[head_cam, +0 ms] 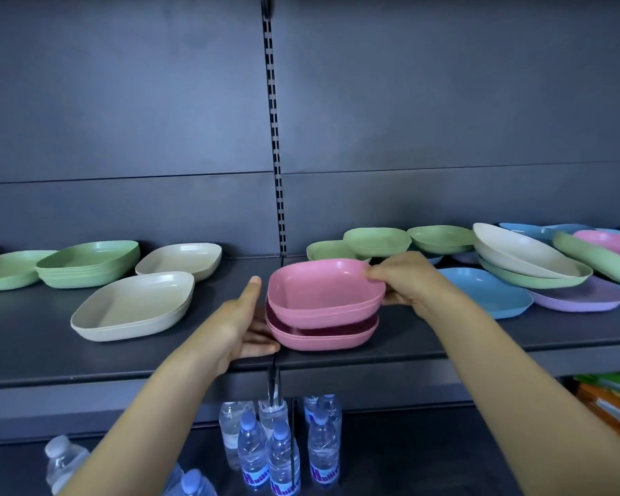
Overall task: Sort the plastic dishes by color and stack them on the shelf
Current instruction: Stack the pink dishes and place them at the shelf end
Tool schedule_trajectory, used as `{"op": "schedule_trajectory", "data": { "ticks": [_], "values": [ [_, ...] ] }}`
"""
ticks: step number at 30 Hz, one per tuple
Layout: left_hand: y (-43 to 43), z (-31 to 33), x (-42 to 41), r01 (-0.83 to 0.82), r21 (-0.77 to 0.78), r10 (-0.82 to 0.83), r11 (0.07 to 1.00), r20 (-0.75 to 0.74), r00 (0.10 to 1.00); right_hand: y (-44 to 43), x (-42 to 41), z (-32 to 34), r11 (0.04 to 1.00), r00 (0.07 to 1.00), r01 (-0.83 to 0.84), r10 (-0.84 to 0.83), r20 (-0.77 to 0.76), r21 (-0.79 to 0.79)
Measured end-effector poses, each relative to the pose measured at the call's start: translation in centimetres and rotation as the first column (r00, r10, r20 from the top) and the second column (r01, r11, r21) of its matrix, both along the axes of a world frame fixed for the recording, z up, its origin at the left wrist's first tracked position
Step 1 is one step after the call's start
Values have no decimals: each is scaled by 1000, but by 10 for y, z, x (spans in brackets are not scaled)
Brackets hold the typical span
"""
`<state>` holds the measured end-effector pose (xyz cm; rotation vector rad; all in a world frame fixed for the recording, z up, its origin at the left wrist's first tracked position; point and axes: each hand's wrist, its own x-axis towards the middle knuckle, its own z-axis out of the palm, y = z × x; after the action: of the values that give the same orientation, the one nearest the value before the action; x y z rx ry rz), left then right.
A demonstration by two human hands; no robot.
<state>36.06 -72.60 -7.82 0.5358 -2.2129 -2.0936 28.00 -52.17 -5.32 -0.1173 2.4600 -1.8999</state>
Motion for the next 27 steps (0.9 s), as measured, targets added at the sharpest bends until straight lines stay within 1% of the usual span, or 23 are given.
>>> {"op": "schedule_trajectory", "data": {
  "ticks": [2,4,7,9,17,19,22,24,27],
  "values": [
    [0,-1,-2,17,-35,-17,999,-7,1000,-4,-1,-9,994,999,30,-27,-33,107],
    [0,-3,-3,29,-73,-31,997,-18,999,-5,-1,-20,988,999,21,-15,-45,151],
    [-2,-7,-6,54,-112,-59,992,-47,997,-1,4,-32,997,998,-64,64,11,52],
    [-4,-10,-8,56,-122,-64,991,-63,996,1,6,-34,995,995,-103,103,9,-10],
    [3,-9,-10,78,-179,-100,981,-120,988,7,10,-34,993,995,-43,34,-89,-109],
    [7,-8,-7,100,-135,-120,986,-150,981,11,13,-32,987,994,-32,14,-112,-158],
    [16,-3,1,218,56,-207,974,-157,966,19,25,-27,968,990,-43,8,-139,-248],
    [25,0,7,324,187,-298,927,-156,942,29,35,-25,960,986,-50,5,-164,-275],
    [45,5,14,437,286,-399,853,-184,898,54,49,-24,958,984,-40,-11,-176,-282]
  ]
}}
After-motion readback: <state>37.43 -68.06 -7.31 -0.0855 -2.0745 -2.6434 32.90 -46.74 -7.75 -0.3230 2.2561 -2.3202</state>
